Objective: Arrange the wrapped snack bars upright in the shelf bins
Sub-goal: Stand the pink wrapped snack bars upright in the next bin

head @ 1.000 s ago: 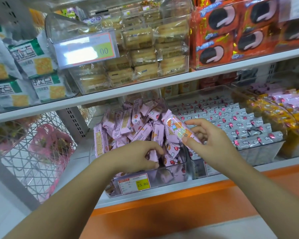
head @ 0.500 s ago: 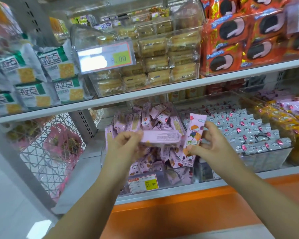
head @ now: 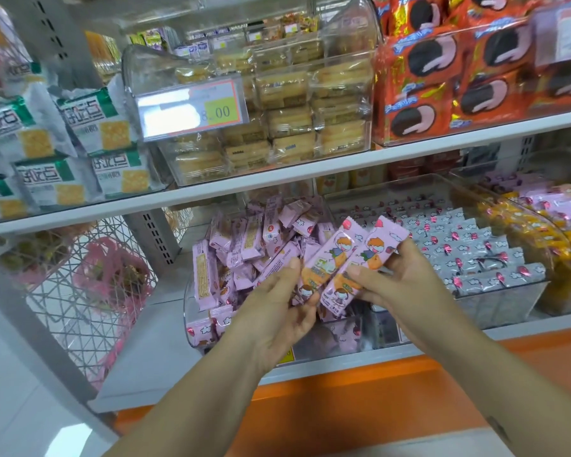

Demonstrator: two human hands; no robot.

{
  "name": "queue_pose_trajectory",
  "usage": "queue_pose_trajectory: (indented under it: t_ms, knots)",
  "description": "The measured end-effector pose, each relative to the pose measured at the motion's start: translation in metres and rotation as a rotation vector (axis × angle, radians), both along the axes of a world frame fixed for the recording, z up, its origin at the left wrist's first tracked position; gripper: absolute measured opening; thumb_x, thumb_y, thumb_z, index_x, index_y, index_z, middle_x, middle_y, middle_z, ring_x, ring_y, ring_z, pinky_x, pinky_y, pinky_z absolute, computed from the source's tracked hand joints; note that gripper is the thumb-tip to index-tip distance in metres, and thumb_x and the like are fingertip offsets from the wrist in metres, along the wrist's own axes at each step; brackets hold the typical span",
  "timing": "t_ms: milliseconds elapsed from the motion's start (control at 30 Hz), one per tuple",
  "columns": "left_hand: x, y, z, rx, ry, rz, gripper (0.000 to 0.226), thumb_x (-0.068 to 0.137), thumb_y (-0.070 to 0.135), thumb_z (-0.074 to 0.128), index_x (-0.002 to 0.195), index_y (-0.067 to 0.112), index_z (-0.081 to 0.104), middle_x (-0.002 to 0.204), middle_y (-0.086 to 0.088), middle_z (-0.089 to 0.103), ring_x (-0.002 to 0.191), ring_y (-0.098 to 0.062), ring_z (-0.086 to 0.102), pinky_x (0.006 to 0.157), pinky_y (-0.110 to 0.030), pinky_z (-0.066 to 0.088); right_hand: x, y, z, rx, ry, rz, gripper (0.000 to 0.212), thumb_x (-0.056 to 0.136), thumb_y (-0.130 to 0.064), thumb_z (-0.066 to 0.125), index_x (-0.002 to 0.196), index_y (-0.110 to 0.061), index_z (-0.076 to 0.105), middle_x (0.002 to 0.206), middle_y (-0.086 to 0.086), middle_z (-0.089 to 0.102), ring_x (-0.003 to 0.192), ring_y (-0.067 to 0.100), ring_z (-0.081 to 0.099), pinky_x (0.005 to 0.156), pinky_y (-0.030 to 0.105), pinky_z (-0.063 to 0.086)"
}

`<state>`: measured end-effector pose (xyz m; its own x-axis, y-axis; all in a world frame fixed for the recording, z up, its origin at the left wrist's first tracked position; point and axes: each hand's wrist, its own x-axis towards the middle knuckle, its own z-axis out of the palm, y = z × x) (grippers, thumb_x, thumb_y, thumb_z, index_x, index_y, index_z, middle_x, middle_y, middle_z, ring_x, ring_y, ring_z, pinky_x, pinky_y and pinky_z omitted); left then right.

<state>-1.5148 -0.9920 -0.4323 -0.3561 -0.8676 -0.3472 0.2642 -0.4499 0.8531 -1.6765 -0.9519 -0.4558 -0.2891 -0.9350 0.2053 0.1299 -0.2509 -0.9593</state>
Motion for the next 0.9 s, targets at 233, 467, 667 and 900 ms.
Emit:
queue_pose_trajectory:
  t_ms: [233, 467, 667, 900]
  knots:
    - [0.006, -0.003, -0.002, -0.669, -0.516, -0.115, 0.048, 0.071, 0.052, 0.056, 0.112, 0.028, 0.059, 0.091, 0.009, 0.069, 0.083, 0.003, 0.062, 0.081, -0.024, 0.05, -0.002, 0.004, 0.006, -0.006, 0.135, 0.016, 0.033, 0.081, -0.011, 0.069, 0.109, -0.021, 0.054, 0.095, -0.002, 0.073, 0.083, 0.01, 0.068, 0.063, 0.017, 0.051]
    - [0.032, -0.011, 0.007, -0.94, -0.689, -0.265, 0.03, 0.093, 0.02, 0.057, 0.108, 0.045, 0.05, 0.097, 0.025, 0.065, 0.086, 0.007, 0.064, 0.067, -0.012, 0.046, 0.012, 0.0, 0.016, 0.019, 0.3, 0.076, 0.04, 0.083, -0.013, 0.068, 0.109, -0.034, 0.046, 0.084, -0.01, 0.069, 0.068, 0.002, 0.065, 0.059, 0.017, 0.051]
    - [0.061, -0.034, 0.009, -1.202, -1.194, -0.251, 0.068, 0.086, 0.039, 0.064, 0.136, 0.05, 0.019, 0.092, 0.016, 0.06, 0.077, -0.012, 0.064, 0.075, -0.028, 0.048, 0.029, -0.016, 0.033, 0.057, 0.738, 0.113, 0.025, 0.09, -0.04, 0.055, 0.114, -0.037, 0.05, 0.087, 0.002, 0.069, 0.073, 0.022, 0.064, 0.068, 0.037, 0.052]
    - [0.069, -0.05, -0.003, -1.279, -1.266, -0.265, 0.044, 0.087, 0.055, 0.051, 0.126, 0.034, 0.046, 0.069, 0.014, 0.05, 0.067, -0.007, 0.046, 0.061, -0.028, 0.031, 0.042, -0.038, 0.029, 0.069, 1.001, 0.085, 0.034, 0.091, -0.04, 0.055, 0.124, -0.034, 0.049, 0.078, -0.006, 0.062, 0.067, -0.002, 0.059, 0.06, 0.014, 0.046]
